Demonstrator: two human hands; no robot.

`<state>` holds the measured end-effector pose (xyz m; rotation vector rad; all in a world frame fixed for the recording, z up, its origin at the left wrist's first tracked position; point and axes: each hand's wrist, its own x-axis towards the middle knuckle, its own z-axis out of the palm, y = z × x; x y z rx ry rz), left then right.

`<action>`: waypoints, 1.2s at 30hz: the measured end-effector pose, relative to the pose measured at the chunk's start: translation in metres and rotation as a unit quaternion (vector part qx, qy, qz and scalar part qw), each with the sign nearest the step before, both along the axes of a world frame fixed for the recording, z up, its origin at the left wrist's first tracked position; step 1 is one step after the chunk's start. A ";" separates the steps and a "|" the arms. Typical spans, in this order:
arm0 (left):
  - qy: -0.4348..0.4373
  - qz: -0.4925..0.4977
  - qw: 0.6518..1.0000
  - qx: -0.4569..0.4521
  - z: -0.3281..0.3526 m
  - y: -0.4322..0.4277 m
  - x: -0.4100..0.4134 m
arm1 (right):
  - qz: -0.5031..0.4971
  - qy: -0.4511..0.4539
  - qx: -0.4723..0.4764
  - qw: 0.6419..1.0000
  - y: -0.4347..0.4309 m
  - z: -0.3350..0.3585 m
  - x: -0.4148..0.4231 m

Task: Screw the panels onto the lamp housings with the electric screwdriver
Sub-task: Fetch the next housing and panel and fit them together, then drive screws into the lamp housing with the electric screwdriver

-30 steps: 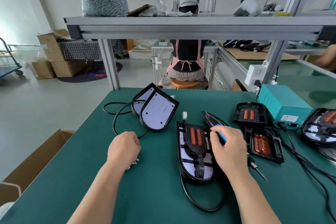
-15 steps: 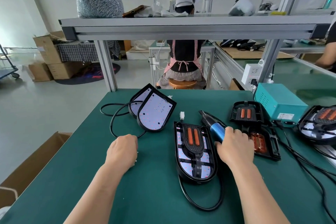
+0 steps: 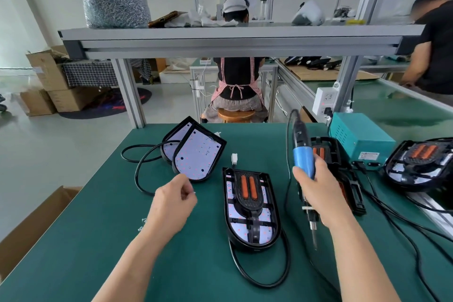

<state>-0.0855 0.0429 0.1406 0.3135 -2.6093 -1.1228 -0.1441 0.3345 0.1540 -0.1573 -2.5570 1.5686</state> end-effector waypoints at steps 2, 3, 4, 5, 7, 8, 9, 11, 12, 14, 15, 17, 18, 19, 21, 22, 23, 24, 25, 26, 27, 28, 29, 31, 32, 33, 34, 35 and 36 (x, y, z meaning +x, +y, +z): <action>0.026 -0.021 0.996 0.087 0.003 0.014 -0.001 | -0.016 -0.009 -0.194 0.981 -0.001 0.006 0.002; 0.039 -0.035 0.991 0.119 0.006 0.020 -0.001 | -0.018 -0.013 -0.281 0.960 -0.003 0.007 0.003; 0.051 -0.051 0.986 0.150 0.008 0.027 0.000 | -0.017 -0.017 -0.348 0.937 -0.004 0.008 0.005; 0.062 -0.067 0.979 0.181 0.011 0.033 0.001 | -0.016 -0.020 -0.401 0.916 -0.006 0.008 0.007; 0.077 -0.094 0.966 0.228 0.017 0.046 0.006 | -0.016 -0.024 -0.494 0.869 -0.011 0.008 0.012; 0.081 -0.106 0.961 0.243 0.020 0.053 0.009 | -0.016 -0.022 -0.532 0.846 -0.014 0.008 0.015; 0.082 -0.114 0.957 0.253 0.022 0.060 0.012 | -0.017 -0.017 -0.562 0.827 -0.016 0.008 0.018; 0.078 -0.127 0.953 0.264 0.022 0.072 0.020 | -0.021 -0.002 -0.599 0.800 -0.020 0.012 0.024; 0.073 -0.132 0.952 0.265 0.021 0.077 0.025 | -0.027 0.008 -0.613 0.790 -0.021 0.016 0.027; 0.060 -0.133 0.952 0.268 0.017 0.083 0.035 | -0.038 0.038 -0.627 0.777 -0.022 0.024 0.032; 0.053 -0.131 0.952 0.273 0.015 0.085 0.039 | -0.043 0.060 -0.628 0.775 -0.022 0.028 0.034; 0.045 -0.124 0.947 0.293 0.012 0.087 0.048 | -0.057 0.103 -0.630 0.767 -0.023 0.038 0.041; 0.043 -0.121 0.943 0.308 0.011 0.088 0.051 | -0.066 0.120 -0.634 0.761 -0.024 0.042 0.045; 0.040 -0.119 0.937 0.325 0.010 0.089 0.053 | -0.072 0.134 -0.640 0.753 -0.025 0.046 0.049; 0.035 -0.121 0.925 0.359 0.011 0.091 0.056 | -0.079 0.156 -0.657 0.733 -0.028 0.054 0.055; 0.033 -0.126 0.917 0.378 0.012 0.092 0.057 | -0.082 0.164 -0.667 0.722 -0.030 0.057 0.058; 0.029 -0.131 0.907 0.399 0.012 0.094 0.058 | -0.086 0.171 -0.674 0.714 -0.032 0.060 0.060; 0.024 -0.137 0.896 0.421 0.013 0.095 0.059 | -0.090 0.177 -0.676 0.710 -0.034 0.061 0.061; 0.018 -0.139 0.885 0.444 0.013 0.097 0.060 | -0.092 0.182 -0.674 0.710 -0.036 0.063 0.063; 0.013 -0.140 0.873 0.467 0.014 0.099 0.061 | -0.094 0.187 -0.672 0.711 -0.038 0.063 0.064; 0.007 -0.140 0.860 0.490 0.014 0.100 0.061 | -0.098 0.190 -0.670 0.711 -0.039 0.063 0.065; 0.002 -0.141 0.847 0.513 0.015 0.101 0.062 | -0.102 0.191 -0.667 0.713 -0.040 0.062 0.065; -0.001 -0.141 0.835 0.533 0.016 0.102 0.062 | -0.106 0.190 -0.664 0.715 -0.040 0.062 0.065; -0.005 -0.137 0.812 0.567 0.015 0.102 0.062 | -0.117 0.185 -0.656 0.722 -0.041 0.061 0.064; -0.006 -0.134 0.802 0.582 0.014 0.102 0.062 | -0.121 0.184 -0.654 0.724 -0.042 0.060 0.064; -0.008 -0.132 0.793 0.595 0.013 0.103 0.062 | -0.123 0.183 -0.652 0.725 -0.042 0.060 0.063; -0.010 -0.130 0.786 0.604 0.012 0.103 0.062 | -0.125 0.183 -0.651 0.726 -0.042 0.059 0.063; -0.012 -0.127 0.781 0.611 0.011 0.103 0.062 | -0.126 0.182 -0.650 0.727 -0.042 0.059 0.063; -0.013 -0.124 0.778 0.616 0.010 0.103 0.062 | -0.126 0.181 -0.648 0.729 -0.041 0.058 0.062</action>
